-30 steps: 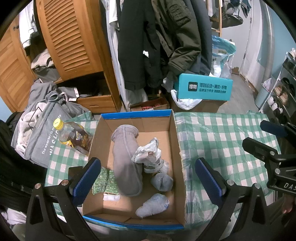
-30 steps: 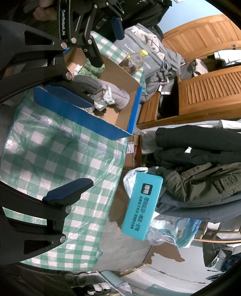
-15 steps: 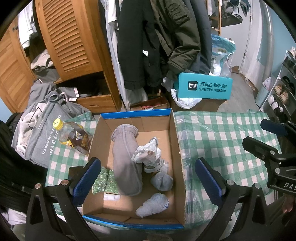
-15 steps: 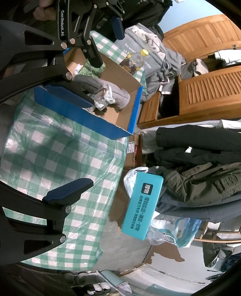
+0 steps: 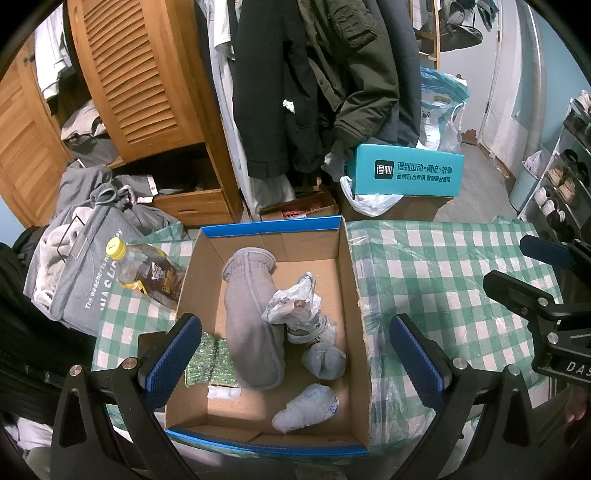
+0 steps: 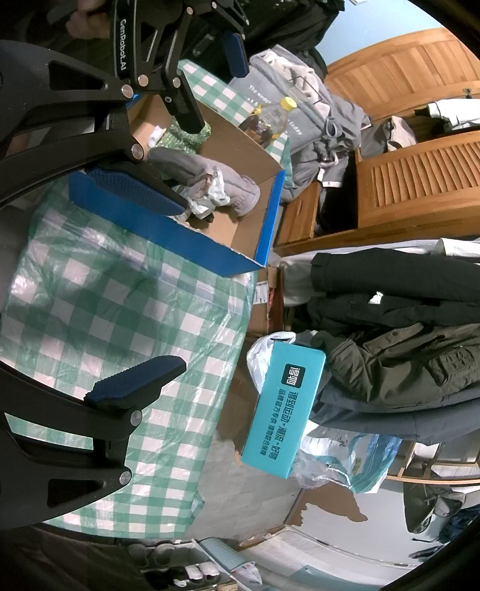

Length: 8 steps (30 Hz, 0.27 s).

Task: Organize soft objects

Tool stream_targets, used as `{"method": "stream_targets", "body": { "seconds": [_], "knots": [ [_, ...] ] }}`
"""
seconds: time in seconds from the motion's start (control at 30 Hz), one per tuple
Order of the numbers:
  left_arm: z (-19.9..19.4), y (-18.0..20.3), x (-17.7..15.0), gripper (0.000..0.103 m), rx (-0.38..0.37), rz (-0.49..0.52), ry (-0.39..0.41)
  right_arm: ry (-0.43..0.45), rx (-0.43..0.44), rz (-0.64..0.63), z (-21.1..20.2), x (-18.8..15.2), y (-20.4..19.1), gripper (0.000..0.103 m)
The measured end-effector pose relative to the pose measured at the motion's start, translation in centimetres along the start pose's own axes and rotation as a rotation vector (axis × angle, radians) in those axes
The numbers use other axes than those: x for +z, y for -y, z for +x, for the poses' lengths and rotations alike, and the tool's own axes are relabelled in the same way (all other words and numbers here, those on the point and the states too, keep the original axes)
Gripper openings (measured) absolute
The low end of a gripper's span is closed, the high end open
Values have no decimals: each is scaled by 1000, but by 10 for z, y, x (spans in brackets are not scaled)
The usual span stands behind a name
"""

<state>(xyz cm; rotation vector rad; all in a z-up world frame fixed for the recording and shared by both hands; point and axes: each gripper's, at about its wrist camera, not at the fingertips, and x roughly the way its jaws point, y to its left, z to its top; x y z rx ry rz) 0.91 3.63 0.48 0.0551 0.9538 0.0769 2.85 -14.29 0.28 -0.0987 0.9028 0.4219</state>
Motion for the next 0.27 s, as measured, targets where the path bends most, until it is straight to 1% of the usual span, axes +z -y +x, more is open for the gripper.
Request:
{"method": "stream_targets", "body": {
  "seconds": [0.27],
  "knots": [
    [0, -3, -2, 102, 1, 5, -1, 0, -1, 0, 0, 0, 1, 78]
  ]
}}
